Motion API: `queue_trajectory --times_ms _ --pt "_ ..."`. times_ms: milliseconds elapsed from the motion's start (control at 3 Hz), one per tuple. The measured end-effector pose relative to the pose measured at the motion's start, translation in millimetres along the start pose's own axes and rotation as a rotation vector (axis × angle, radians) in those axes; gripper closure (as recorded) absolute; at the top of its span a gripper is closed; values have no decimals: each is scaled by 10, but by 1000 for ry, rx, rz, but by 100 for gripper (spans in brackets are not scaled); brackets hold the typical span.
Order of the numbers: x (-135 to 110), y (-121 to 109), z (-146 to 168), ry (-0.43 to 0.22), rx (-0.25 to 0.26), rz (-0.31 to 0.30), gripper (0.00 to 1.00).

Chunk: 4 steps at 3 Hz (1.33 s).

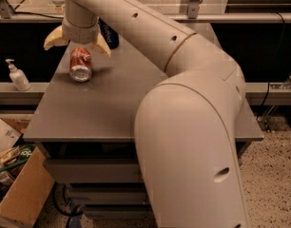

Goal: Place coke can upright

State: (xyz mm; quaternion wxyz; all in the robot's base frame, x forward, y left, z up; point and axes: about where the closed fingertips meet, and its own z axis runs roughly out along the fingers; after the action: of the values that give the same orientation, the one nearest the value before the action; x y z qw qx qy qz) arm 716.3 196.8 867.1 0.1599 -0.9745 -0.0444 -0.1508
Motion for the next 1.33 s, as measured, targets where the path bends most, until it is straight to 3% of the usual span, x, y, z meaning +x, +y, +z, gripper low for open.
queue_trajectory --times_ms 667,1000,1333 --pt "-2 -45 209 -9 -105 -58 0" --pt "-66 -13 228 -48 -133 -83 17" --pt "-140 11 202 -86 -147 -103 41"
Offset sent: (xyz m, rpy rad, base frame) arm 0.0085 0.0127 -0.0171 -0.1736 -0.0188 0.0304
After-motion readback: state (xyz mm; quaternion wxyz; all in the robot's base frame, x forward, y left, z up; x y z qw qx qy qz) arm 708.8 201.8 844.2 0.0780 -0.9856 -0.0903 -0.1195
